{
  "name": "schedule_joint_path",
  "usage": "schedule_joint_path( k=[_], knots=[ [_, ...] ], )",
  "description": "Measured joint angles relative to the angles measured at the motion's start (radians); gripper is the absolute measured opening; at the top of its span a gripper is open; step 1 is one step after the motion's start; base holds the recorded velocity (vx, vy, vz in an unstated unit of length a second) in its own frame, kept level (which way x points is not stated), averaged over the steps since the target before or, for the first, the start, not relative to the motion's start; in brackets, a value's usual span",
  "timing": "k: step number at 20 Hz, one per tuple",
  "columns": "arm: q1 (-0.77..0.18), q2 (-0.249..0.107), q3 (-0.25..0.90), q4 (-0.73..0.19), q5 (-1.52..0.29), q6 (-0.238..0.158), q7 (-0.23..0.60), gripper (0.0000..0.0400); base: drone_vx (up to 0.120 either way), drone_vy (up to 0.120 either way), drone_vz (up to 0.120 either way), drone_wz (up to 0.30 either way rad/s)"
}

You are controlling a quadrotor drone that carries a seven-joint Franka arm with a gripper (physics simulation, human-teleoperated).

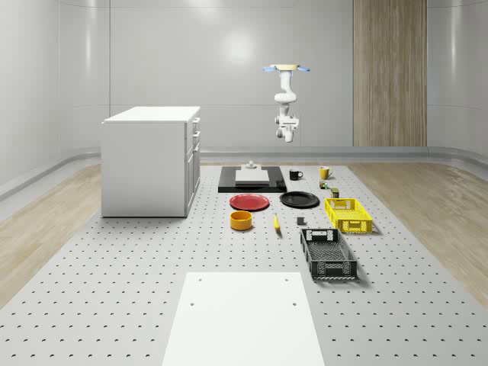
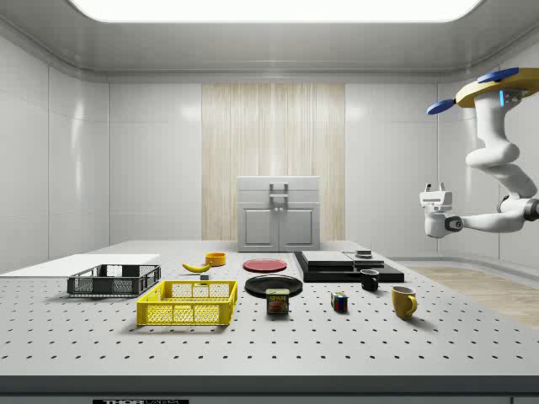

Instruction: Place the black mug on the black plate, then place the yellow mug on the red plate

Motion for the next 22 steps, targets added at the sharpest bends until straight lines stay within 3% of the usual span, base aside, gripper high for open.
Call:
schedule_joint_path(
  k=[6,11,16,22],
  knots=[
    [-0.003,0.025,0.001,0.128,0.001,-0.098,-0.002,0.0400,0.000,0.000,0.000,0.000],
    [-0.004,0.059,0.002,0.222,0.002,-0.154,-0.002,0.0400,0.000,0.000,0.000,0.000],
    [-0.005,0.079,0.003,0.273,0.002,-0.182,-0.003,0.0400,0.000,0.000,0.000,0.000],
    [-0.006,0.085,0.004,0.293,0.002,-0.191,-0.003,0.0400,0.120,0.000,0.000,0.000]
  ],
)
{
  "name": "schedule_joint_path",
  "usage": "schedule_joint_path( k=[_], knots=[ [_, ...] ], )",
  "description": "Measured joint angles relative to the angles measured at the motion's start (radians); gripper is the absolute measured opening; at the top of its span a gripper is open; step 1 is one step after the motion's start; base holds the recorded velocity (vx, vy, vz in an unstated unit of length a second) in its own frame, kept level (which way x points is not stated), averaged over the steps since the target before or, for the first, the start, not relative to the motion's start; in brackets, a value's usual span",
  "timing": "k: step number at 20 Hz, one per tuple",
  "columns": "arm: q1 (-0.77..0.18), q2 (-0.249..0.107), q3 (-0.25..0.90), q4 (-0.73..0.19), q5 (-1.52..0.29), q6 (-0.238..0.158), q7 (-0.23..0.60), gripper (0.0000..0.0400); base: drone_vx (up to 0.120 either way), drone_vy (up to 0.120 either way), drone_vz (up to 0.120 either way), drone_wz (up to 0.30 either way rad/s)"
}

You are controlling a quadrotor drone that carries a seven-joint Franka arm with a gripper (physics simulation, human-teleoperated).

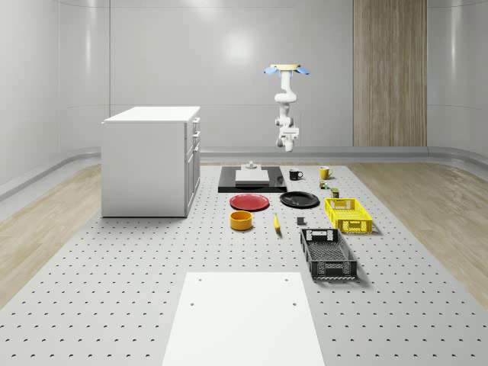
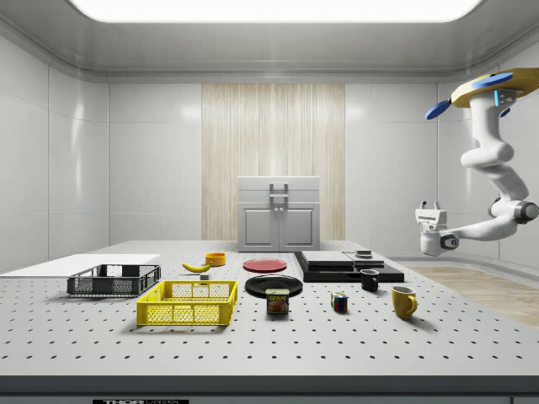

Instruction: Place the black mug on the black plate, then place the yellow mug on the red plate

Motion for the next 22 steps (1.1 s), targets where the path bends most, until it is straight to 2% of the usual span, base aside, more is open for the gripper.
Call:
schedule_joint_path(
  k=[2,6,12,17,19,22],
  knots=[
    [0.000,0.000,0.000,0.002,0.000,0.000,0.000,0.0400,0.120,0.000,0.000,0.000],
    [-0.001,-0.001,0.001,0.003,0.000,0.001,0.000,0.0400,0.120,-0.110,0.000,0.000],
    [-0.002,-0.003,0.001,0.001,0.000,0.005,-0.001,0.0400,0.120,-0.007,0.000,0.000],
    [-0.002,-0.006,0.002,-0.001,-0.001,0.008,-0.001,0.0400,0.120,0.000,-0.104,0.000],
    [-0.002,-0.007,0.003,-0.002,-0.002,0.010,-0.001,0.0400,0.040,0.000,-0.100,0.000],
    [-0.003,-0.008,0.004,-0.004,-0.003,0.012,0.000,0.0400,0.000,0.000,0.000,0.000]
  ],
)
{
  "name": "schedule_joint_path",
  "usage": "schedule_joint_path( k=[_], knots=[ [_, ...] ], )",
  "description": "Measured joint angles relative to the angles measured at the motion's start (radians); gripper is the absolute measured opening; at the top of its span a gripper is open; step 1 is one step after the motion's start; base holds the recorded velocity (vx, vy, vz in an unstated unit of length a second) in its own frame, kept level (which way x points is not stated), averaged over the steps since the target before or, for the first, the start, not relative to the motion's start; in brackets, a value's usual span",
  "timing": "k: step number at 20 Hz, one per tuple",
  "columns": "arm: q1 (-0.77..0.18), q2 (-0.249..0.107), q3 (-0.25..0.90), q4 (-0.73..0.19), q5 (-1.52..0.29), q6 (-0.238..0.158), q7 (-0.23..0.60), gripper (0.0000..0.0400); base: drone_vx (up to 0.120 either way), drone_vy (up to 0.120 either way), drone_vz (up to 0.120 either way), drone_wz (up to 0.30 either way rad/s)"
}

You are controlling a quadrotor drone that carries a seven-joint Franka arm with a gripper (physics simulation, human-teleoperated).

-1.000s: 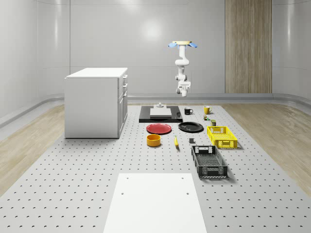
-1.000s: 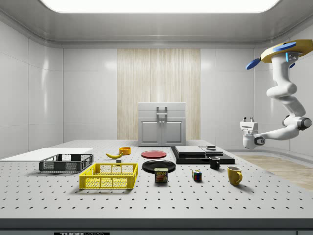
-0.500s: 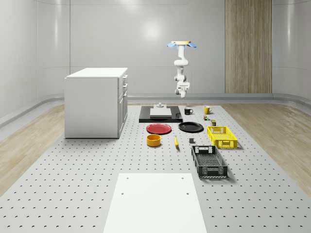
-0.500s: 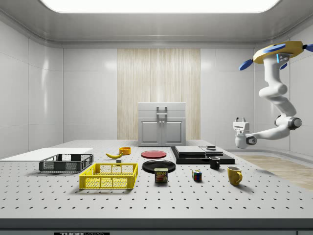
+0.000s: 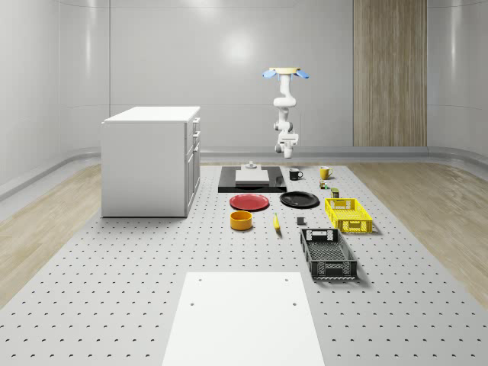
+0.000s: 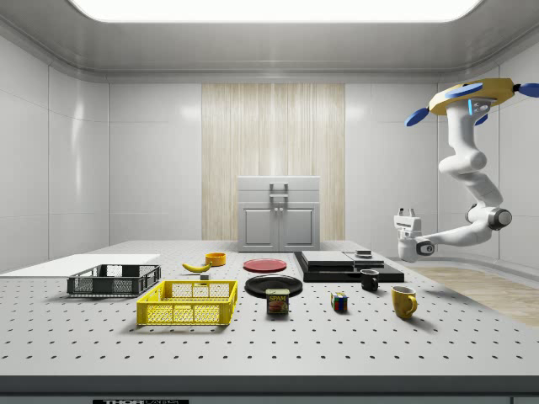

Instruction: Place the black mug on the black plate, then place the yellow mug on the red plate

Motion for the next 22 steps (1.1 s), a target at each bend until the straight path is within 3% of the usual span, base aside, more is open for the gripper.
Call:
schedule_joint_path(
  k=[7,22],
  knots=[
    [-0.002,-0.004,0.007,-0.004,-0.010,0.005,0.001,0.0400,0.006,0.000,0.000,0.000],
    [-0.038,-0.015,0.123,-0.023,-0.173,0.019,0.023,0.0400,0.120,0.000,0.000,0.000]
  ],
)
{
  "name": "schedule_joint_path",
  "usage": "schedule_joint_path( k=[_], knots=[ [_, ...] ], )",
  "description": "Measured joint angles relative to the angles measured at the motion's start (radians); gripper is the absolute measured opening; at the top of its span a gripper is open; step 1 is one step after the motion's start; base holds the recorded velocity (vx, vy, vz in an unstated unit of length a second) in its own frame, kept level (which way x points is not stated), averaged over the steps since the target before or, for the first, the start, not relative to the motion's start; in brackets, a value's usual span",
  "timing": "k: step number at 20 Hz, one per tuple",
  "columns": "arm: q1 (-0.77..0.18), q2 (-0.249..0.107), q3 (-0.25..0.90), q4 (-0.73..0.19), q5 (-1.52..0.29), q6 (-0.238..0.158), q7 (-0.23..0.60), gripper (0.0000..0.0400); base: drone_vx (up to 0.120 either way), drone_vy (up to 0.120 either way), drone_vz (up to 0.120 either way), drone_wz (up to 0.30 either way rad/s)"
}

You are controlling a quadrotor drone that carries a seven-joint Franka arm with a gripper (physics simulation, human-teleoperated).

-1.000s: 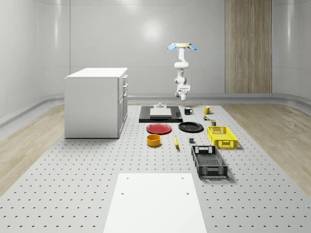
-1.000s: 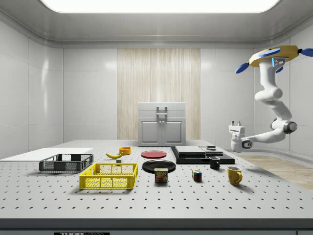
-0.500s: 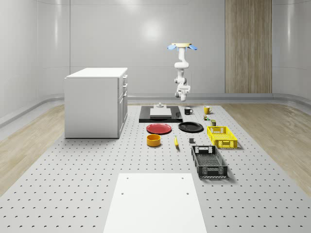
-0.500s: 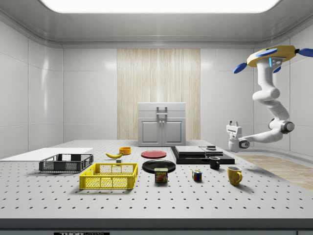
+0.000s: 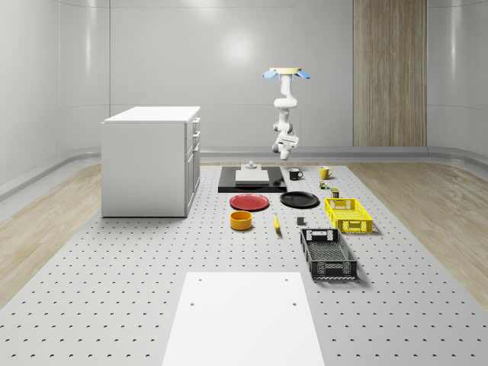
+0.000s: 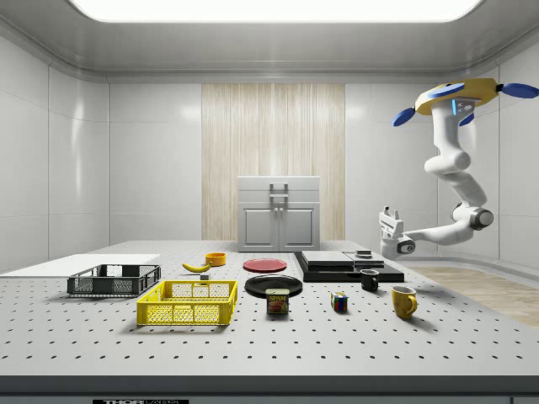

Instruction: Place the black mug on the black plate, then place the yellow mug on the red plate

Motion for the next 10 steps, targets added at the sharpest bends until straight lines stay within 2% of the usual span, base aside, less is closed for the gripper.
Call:
schedule_joint_path(
  k=[6,10],
  knots=[
    [-0.066,-0.019,0.203,-0.073,-0.292,0.014,0.044,0.0400,0.120,0.000,-0.007,0.000],
    [-0.156,-0.055,0.436,-0.235,-0.656,0.031,0.118,0.0400,0.010,0.000,-0.120,0.000]
  ],
)
